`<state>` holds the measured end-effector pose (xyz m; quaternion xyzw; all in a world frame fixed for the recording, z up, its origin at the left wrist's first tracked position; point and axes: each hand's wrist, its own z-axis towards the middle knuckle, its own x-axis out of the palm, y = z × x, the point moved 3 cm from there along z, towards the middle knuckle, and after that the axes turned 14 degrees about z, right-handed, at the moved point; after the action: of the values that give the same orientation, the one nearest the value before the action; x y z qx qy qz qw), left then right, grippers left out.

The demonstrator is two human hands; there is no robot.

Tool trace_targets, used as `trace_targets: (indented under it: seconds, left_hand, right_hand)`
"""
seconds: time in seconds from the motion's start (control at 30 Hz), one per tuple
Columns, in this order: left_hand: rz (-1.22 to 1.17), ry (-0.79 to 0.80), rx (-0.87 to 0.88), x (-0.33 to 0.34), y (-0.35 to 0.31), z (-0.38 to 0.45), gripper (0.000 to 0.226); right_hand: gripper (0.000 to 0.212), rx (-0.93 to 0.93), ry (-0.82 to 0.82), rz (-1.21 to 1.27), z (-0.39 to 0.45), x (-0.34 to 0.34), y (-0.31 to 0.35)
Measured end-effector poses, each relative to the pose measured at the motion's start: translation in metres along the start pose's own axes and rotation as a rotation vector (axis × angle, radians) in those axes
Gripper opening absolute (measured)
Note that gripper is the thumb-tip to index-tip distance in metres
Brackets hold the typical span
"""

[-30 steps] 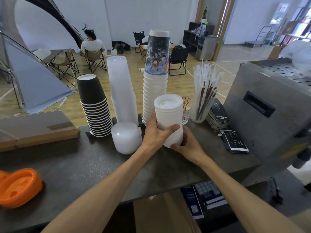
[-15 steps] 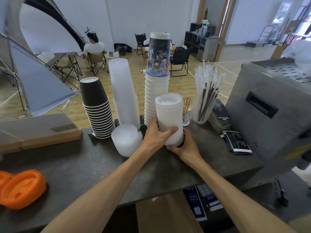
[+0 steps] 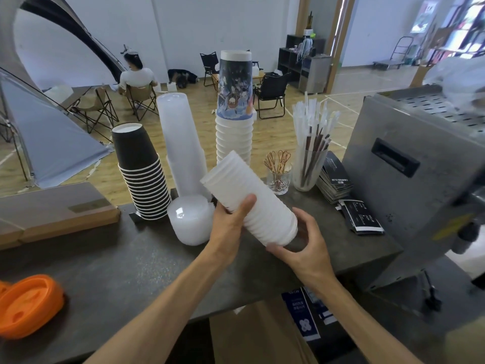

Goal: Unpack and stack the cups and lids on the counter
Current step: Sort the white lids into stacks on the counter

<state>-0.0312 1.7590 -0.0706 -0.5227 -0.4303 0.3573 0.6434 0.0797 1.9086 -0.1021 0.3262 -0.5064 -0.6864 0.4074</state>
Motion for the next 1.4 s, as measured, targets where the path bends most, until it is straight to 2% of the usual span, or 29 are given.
trace_targets:
  seconds: [0.13, 0.33, 0.5, 0.6, 0.83, 1.0, 1.17, 1.4]
  left_hand:
    - [-0.195, 0.034, -0.131, 0.014, -0.001, -0.006, 0.102]
    - [-0.321, -0.054, -0.144, 0.03, -0.004, -0.016, 0.102]
    - [-0.3, -0.129, -0.127, 0.039, -0.005, -0.025, 0.076]
    - [-0.302, -0.17, -0.135, 0.039, -0.006, -0.025, 0.073]
    - [-0.292, -0.176, -0.121, 0.041, -0.019, -0.021, 0.076]
    - [-0.352, -0.175, -0.129, 0.039, -0.033, -0.021, 0.076]
    - [-0.297, -0.171, -0.097, 0.04, -0.037, -0.023, 0.07]
    - [-0.164, -0.201, -0.055, 0.045, -0.034, -0.025, 0.085]
  right_hand:
    - [0.089, -0.001, -0.014, 0.075, -0.004, -0.003, 0.018]
    - [0.088, -0.006, -0.008, 0.178, -0.012, 0.002, 0.03]
    - [0.083, -0.016, -0.011, 0.225, -0.018, 0.001, 0.035]
    - [0.083, -0.004, -0.026, 0.251, -0.018, 0.001, 0.037]
    - [0.081, 0.007, -0.008, 0.375, -0.019, 0.001, 0.044]
    - [0.083, 0.013, -0.06, 0.457, -0.019, -0.003, 0.046]
    - [0.085, -0.001, -0.025, 0.424, -0.019, -0.004, 0.046]
    - [0.086, -0.04, 0.015, 0.362, -0.016, -0.001, 0.05]
